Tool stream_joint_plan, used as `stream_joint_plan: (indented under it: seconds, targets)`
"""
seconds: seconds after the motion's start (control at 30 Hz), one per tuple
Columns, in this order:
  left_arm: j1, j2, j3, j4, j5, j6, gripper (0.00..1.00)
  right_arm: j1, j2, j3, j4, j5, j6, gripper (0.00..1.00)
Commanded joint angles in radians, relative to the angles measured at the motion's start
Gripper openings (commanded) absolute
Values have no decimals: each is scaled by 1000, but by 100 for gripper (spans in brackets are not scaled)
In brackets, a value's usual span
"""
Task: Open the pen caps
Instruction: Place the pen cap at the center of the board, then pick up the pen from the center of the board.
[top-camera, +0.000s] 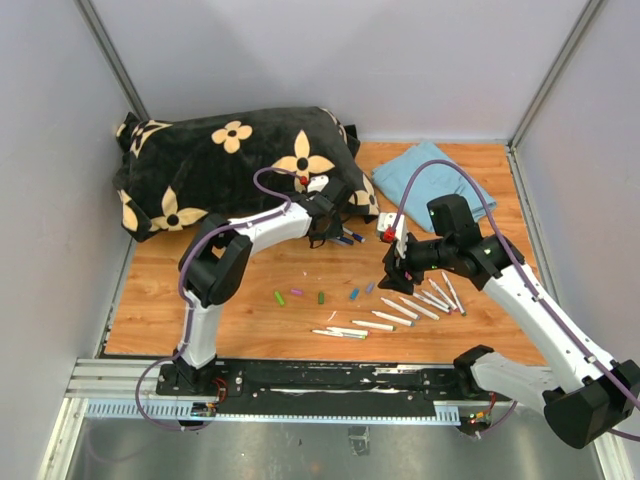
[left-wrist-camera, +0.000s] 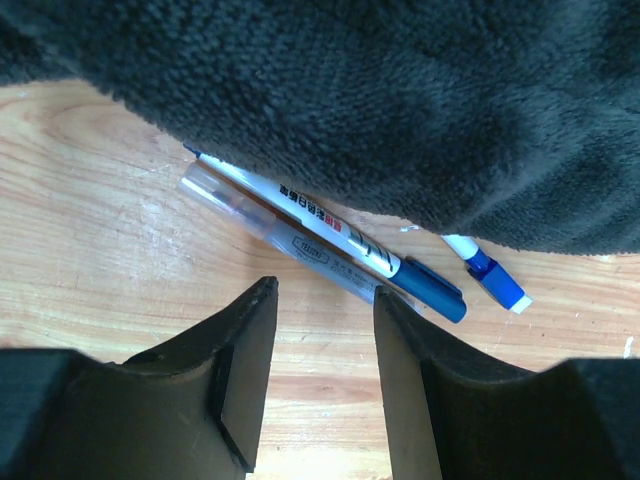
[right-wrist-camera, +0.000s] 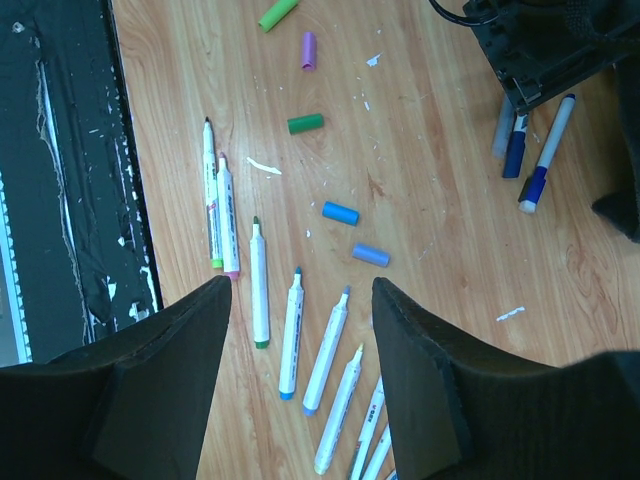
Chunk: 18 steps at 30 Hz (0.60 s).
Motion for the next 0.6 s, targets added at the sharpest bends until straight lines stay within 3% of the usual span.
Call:
stream_joint_plan:
  seconds: [0.0,0.57]
  targets:
    - [-2,22,34,-29,-19,-2,48,-13,-5,-14,3,-16,11,60]
    - [-1,84,82,-65,-15,19,52,-19,-5,-16,3,-27,12,60]
